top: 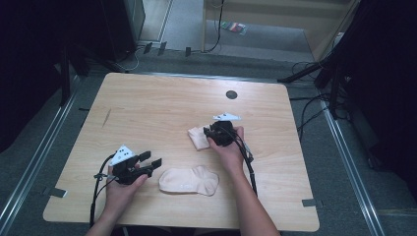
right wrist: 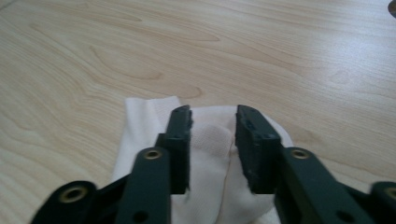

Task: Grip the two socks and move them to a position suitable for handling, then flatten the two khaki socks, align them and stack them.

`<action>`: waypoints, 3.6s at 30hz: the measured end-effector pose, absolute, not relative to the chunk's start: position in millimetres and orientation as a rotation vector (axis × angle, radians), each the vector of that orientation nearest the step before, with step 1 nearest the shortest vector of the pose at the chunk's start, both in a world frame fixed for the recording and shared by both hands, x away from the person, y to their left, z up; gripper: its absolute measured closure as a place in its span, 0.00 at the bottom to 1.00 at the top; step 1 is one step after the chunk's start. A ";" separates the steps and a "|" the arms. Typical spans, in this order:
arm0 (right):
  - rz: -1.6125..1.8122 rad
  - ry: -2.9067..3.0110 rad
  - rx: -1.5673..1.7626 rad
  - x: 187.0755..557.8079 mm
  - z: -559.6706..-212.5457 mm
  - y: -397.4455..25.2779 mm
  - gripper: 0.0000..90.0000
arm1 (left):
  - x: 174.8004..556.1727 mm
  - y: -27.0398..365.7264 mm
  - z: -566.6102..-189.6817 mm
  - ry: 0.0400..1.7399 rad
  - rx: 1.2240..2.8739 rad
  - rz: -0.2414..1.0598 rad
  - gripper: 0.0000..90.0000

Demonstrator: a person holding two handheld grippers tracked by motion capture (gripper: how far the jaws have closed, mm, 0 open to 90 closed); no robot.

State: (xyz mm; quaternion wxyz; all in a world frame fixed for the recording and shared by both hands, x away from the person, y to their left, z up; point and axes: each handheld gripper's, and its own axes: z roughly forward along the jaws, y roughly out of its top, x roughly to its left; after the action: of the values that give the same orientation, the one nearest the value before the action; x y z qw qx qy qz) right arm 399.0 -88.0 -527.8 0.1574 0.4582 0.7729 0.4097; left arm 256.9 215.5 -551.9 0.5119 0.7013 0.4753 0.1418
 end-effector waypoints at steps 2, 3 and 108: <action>1.161 2.223 1.329 403.8 -531.1 -87.0 0.67 | 257.2 216.0 -552.0 1.147 1.686 0.339 0.45; 1.166 2.233 1.338 405.4 -532.8 -86.9 0.66 | 257.3 216.0 -552.0 1.148 1.685 0.336 0.45; 1.229 2.186 1.399 373.7 -529.0 -107.8 0.63 | 355.1 213.8 -546.7 1.344 1.642 0.340 0.69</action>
State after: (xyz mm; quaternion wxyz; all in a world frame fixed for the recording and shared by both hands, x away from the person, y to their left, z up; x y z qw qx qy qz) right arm 373.7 -107.8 -529.0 0.1347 0.4828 0.7543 0.4241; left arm 355.1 213.8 -546.7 0.4761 0.6718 0.5501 0.1391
